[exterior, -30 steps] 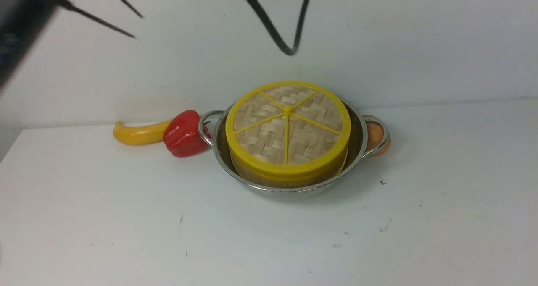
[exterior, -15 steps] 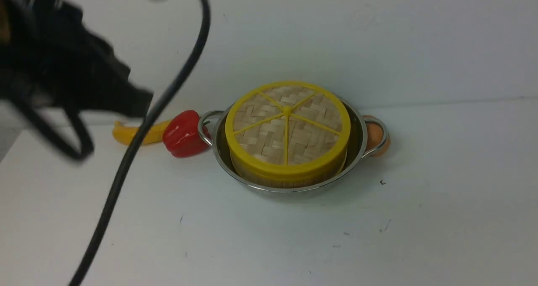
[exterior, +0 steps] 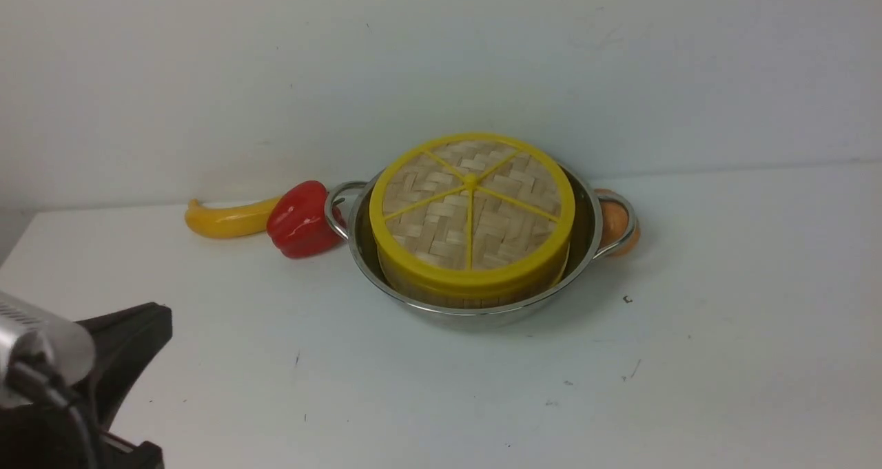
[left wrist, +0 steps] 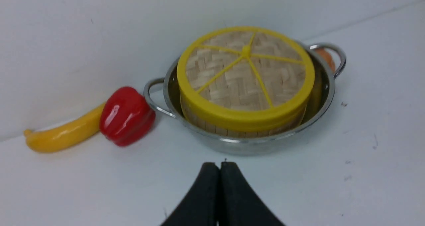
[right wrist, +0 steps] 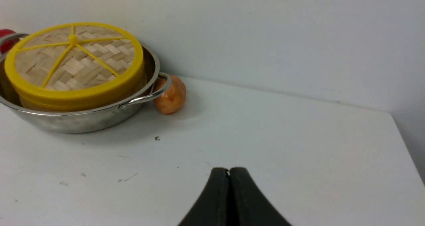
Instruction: Place the steamer in the pot on the white table, and put the lid on the steamer.
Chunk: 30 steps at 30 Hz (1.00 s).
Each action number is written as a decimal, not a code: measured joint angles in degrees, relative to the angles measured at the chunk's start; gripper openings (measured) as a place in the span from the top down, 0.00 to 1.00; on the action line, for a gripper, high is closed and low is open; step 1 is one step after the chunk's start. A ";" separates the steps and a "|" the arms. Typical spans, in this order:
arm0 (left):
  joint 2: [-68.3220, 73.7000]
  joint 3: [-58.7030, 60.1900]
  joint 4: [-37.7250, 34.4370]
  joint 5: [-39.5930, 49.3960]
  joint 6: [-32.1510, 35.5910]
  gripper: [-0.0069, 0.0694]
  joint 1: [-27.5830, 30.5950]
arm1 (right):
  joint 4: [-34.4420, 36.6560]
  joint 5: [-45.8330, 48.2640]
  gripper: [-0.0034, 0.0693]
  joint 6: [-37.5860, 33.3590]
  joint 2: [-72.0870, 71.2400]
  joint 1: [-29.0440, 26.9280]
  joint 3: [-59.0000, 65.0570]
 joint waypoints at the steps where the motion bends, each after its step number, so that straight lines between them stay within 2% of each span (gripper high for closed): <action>1: -0.85 0.00 0.00 -0.36 -0.23 0.94 0.00 | 1.22 -0.30 0.95 0.00 0.00 0.00 0.00; 13: -1.70 0.28 0.27 -1.23 -0.45 0.93 0.09 | 6.48 -0.30 0.89 0.20 0.00 0.00 0.00; 16: -3.46 1.40 0.17 -1.56 -0.45 0.92 2.05 | 7.24 -0.30 0.88 0.20 0.00 0.00 0.00; 17: -6.52 3.53 0.17 -2.27 -0.71 0.92 6.34 | 7.59 -0.30 0.86 0.20 0.00 0.00 0.00; 23: -19.99 17.49 0.38 -5.32 -1.80 0.91 22.21 | 8.33 -0.30 0.82 0.20 0.00 0.00 0.00; 27: -27.62 25.10 0.56 -5.52 -1.30 0.91 27.74 | 8.38 -0.30 0.79 0.20 0.00 0.00 0.00; 30: -30.43 28.72 0.58 -5.58 -1.30 0.90 29.14 | 8.38 -0.30 0.77 0.20 0.00 0.00 0.00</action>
